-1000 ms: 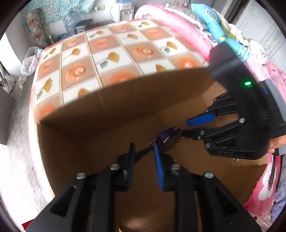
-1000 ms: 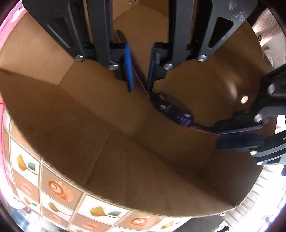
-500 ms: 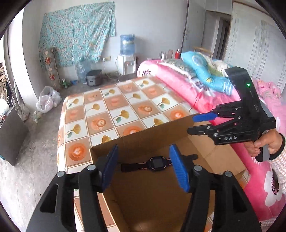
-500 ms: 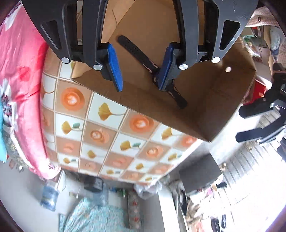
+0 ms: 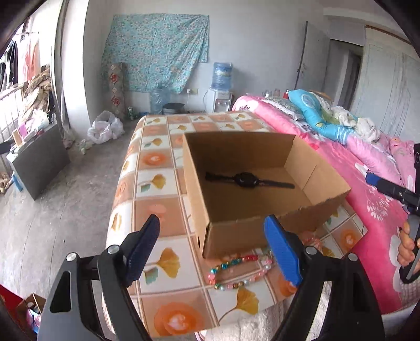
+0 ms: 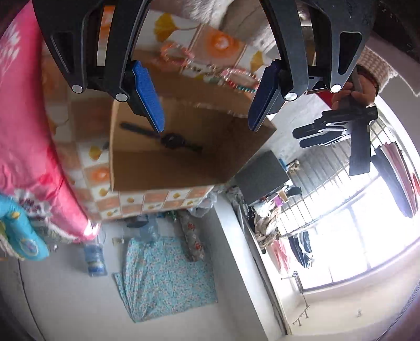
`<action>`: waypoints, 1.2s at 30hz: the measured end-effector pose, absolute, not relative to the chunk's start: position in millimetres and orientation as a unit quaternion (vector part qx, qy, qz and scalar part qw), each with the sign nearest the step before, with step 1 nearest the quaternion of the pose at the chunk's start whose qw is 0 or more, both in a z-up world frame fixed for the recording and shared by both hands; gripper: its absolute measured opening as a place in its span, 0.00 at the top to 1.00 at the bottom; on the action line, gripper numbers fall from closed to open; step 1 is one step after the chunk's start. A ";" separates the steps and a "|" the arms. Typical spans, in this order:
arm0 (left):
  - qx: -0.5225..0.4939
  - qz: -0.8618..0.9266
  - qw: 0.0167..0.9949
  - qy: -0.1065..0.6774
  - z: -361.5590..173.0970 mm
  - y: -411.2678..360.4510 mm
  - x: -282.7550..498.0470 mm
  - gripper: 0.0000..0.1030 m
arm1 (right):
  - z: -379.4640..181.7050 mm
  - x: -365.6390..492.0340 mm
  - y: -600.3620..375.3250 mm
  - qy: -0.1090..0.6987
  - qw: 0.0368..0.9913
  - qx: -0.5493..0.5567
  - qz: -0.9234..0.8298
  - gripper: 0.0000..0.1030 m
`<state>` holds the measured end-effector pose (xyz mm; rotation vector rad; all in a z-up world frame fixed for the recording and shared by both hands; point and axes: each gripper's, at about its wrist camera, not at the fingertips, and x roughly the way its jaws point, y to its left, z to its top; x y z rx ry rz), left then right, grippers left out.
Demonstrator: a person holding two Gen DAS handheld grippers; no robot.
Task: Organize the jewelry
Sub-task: 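Open both grippers to release the watch on the box floor, then move both grippers back to the multicolour beaded bracelet on the table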
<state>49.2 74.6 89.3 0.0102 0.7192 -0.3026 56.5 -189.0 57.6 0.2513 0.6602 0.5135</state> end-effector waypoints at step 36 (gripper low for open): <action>0.065 -0.054 0.872 0.482 -45.3 50.9 48.1 0.05 | 37.6 31.3 -79.4 0.306 0.939 -0.076 0.138 0.07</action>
